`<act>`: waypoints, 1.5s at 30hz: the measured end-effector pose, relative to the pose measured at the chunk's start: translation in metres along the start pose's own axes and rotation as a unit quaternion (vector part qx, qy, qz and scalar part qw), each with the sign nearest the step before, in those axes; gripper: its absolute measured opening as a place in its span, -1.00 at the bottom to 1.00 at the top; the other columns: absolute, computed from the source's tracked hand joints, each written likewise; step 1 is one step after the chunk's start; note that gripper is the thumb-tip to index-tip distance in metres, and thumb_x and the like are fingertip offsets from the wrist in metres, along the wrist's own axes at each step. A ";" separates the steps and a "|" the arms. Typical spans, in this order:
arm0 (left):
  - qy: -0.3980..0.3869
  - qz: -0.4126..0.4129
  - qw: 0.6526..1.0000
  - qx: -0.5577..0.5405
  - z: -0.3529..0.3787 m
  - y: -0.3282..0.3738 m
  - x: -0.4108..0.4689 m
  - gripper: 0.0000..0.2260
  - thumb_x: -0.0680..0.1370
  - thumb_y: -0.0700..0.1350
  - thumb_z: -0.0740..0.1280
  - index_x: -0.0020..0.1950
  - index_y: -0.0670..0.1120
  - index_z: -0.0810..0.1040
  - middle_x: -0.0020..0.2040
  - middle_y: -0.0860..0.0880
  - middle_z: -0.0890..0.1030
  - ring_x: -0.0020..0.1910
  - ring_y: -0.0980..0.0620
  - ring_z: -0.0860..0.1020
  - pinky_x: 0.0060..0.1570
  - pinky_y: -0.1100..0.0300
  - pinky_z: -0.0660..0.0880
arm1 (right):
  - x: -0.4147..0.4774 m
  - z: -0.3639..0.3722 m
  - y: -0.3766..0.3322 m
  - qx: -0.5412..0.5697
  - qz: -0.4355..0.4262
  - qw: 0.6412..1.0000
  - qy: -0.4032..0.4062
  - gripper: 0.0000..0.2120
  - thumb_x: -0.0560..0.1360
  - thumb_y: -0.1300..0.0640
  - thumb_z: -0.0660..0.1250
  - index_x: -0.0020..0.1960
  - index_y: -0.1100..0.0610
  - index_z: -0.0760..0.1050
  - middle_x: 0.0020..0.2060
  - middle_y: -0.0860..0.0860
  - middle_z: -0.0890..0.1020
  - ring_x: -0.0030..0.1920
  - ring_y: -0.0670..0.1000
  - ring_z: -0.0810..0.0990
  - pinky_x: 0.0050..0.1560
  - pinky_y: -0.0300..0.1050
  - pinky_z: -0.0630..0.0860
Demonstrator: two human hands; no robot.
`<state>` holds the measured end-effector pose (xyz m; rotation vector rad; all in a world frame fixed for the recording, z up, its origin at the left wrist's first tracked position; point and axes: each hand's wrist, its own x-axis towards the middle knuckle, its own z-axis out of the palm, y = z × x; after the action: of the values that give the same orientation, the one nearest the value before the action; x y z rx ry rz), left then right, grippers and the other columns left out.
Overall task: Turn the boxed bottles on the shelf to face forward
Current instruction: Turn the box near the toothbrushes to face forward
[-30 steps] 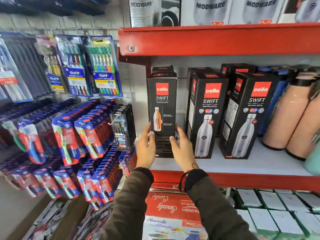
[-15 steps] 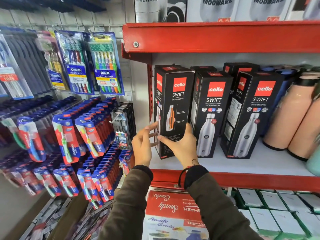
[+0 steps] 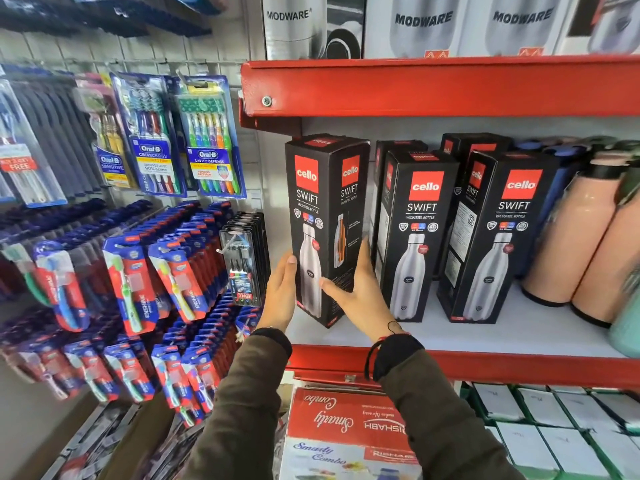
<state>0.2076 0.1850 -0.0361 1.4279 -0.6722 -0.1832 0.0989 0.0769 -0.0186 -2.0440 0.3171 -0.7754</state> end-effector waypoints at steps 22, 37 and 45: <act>0.053 0.021 0.998 0.038 0.012 -0.026 -0.003 -0.71 0.66 0.06 0.16 0.34 0.02 0.46 0.32 -0.01 0.59 0.35 -0.02 0.54 0.40 -0.17 0.43 | 0.005 0.003 0.026 0.020 0.031 0.998 0.059 -0.48 0.59 0.15 0.30 0.51 0.00 0.29 0.33 0.04 0.57 0.33 -0.02 0.55 0.35 -0.21 0.41; 0.049 -0.009 0.998 -0.028 0.004 -0.014 -0.031 -0.78 0.66 0.00 0.26 0.28 0.02 0.55 0.18 0.24 0.63 0.24 0.22 0.58 0.39 -0.10 0.47 | -0.019 0.001 0.017 0.080 0.054 0.993 0.071 -0.60 0.62 0.01 0.24 0.45 -0.01 0.40 0.25 -0.16 0.56 0.20 -0.28 0.49 0.26 -0.46 0.38; 0.069 -0.021 0.997 -0.032 0.002 -0.005 -0.059 -0.74 0.64 0.05 0.30 0.31 0.05 0.56 0.26 0.11 0.63 0.17 0.28 0.59 0.26 0.02 0.55 | -0.045 -0.003 0.015 0.113 0.073 0.988 0.076 -0.53 0.54 -0.17 0.28 0.42 -0.09 0.42 0.33 -0.13 0.57 0.34 -0.16 0.51 0.32 0.15 0.52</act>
<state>0.1605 0.2125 -0.0599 1.3803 -0.5191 -0.1372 0.0639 0.0885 -0.0482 -1.7329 0.4391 -0.8378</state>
